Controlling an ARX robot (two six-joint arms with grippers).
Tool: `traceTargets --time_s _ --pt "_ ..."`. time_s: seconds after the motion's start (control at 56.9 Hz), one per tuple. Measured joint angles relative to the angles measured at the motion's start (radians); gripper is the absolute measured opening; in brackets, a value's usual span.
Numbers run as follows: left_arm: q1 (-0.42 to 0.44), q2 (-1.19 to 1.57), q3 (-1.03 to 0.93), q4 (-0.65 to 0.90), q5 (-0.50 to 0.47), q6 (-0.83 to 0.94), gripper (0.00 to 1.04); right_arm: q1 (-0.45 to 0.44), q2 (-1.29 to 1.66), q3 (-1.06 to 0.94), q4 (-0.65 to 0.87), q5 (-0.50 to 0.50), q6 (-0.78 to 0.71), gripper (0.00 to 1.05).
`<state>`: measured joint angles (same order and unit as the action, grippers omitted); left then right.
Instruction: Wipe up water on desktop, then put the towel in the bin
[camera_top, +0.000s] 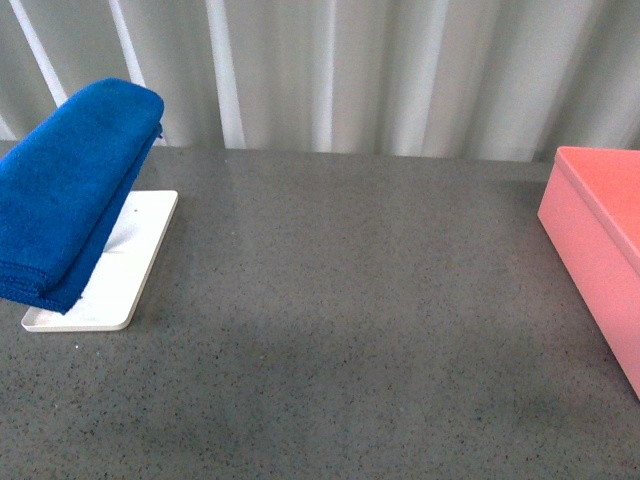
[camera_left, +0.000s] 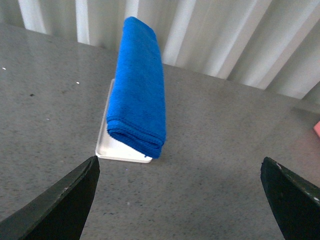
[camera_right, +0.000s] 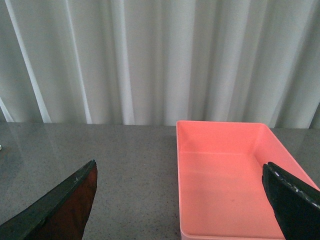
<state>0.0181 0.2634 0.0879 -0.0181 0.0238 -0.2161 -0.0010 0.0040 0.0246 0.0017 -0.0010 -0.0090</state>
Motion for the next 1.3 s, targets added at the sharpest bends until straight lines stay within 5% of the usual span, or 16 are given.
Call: traceTargets --time_s 0.193,0.317,0.405,0.651,1.302 --pt "0.087 0.793 0.353 0.474 0.157 0.071 0.98 0.000 0.000 0.000 0.000 0.000 0.000 0.98" --pt "0.074 1.171 0.623 0.332 0.197 0.219 0.98 0.000 0.000 0.000 0.000 0.000 0.000 0.98" --pt "0.061 1.404 0.840 0.165 0.140 0.319 0.98 0.000 0.000 0.000 0.000 0.000 0.000 0.98" --pt "0.054 1.643 1.188 0.026 0.083 0.418 0.98 0.000 0.000 0.000 0.000 0.000 0.000 0.98" --pt "0.065 1.769 1.335 -0.112 0.036 0.432 0.98 0.000 0.000 0.000 0.000 0.000 0.000 0.98"
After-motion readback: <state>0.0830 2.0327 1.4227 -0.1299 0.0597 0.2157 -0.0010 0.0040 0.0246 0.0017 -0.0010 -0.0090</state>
